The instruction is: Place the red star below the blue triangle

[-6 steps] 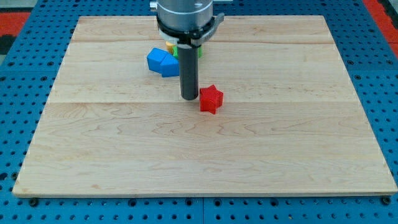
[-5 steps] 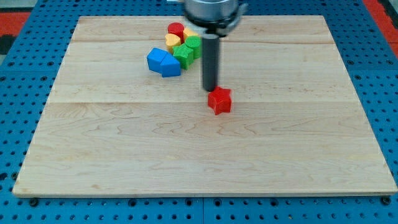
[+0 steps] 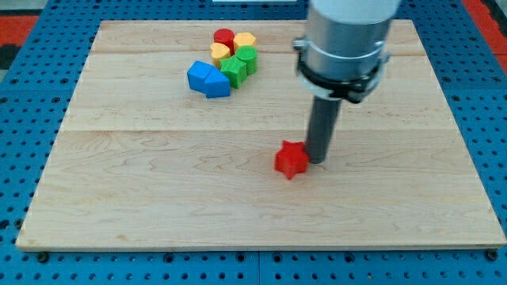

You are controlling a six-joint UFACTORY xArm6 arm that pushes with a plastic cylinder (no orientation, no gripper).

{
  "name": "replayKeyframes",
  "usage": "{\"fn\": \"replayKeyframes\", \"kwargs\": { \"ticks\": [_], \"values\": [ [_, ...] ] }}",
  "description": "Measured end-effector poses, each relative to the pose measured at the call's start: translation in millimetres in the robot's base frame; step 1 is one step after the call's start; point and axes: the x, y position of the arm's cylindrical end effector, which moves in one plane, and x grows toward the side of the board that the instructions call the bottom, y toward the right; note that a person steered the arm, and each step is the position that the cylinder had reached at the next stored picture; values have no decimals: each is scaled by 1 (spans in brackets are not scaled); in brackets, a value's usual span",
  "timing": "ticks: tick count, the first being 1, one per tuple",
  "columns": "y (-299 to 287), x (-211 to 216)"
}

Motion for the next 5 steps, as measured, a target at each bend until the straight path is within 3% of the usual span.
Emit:
{"fn": "replayKeyframes", "kwargs": {
  "ticks": [1, 5],
  "values": [
    [-49, -6],
    [-88, -29]
  ]
}}
